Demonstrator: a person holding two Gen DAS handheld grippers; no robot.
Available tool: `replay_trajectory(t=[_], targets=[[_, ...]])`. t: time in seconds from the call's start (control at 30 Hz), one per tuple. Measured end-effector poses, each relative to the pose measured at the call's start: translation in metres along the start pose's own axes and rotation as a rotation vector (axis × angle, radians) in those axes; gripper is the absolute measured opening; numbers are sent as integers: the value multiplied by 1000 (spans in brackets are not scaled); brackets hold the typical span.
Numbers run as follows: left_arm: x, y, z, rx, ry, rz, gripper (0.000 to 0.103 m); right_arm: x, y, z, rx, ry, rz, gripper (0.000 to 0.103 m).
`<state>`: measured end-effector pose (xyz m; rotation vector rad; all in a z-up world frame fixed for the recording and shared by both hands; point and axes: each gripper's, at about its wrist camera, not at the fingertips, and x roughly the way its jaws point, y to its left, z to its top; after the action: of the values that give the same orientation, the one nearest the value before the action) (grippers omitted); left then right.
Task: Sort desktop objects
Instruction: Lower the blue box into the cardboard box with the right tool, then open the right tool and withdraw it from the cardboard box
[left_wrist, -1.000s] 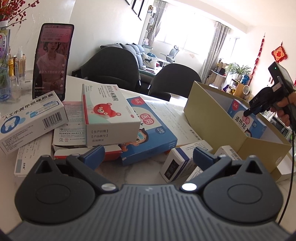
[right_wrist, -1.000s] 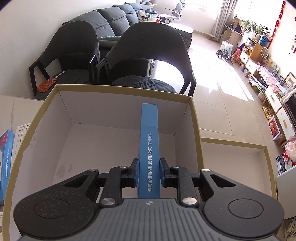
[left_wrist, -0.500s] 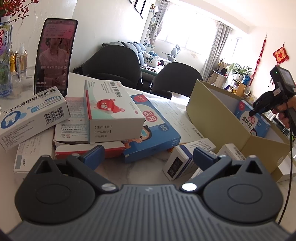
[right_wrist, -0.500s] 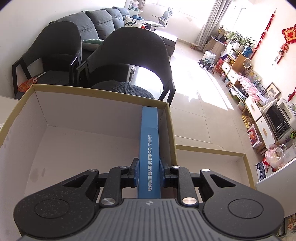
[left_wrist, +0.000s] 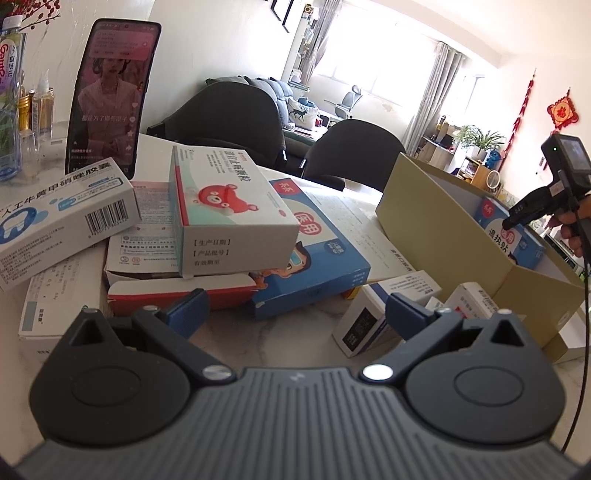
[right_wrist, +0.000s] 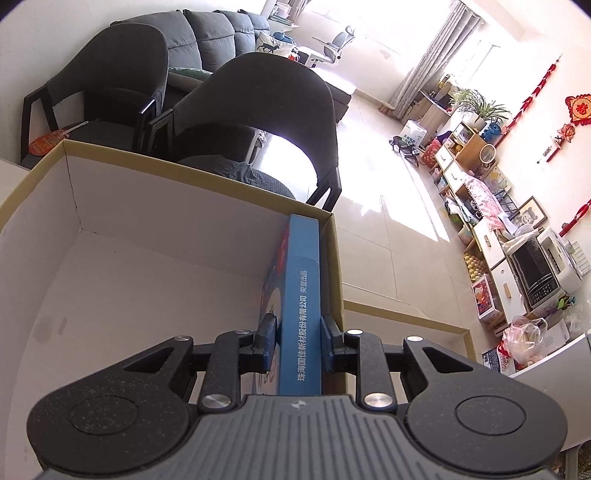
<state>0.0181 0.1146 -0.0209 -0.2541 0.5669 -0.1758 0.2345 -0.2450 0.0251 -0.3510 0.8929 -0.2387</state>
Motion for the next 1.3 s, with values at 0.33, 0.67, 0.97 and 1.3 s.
replay_trajectory(t=[0.33, 0.67, 0.97, 1.3], targets=[[2, 0, -1, -2, 5, -2, 103, -13, 14, -2, -153, -85, -66, 31], [3, -5, -2, 5, 8, -7, 103, -25, 34, -13, -410, -150, 36, 32], [3, -6, -2, 16, 15, 2, 103, 5, 65, -32, -553, -11, 19, 32], [3, -4, 0, 21, 15, 12, 103, 20, 65, -34, -484, 35, 8, 31]])
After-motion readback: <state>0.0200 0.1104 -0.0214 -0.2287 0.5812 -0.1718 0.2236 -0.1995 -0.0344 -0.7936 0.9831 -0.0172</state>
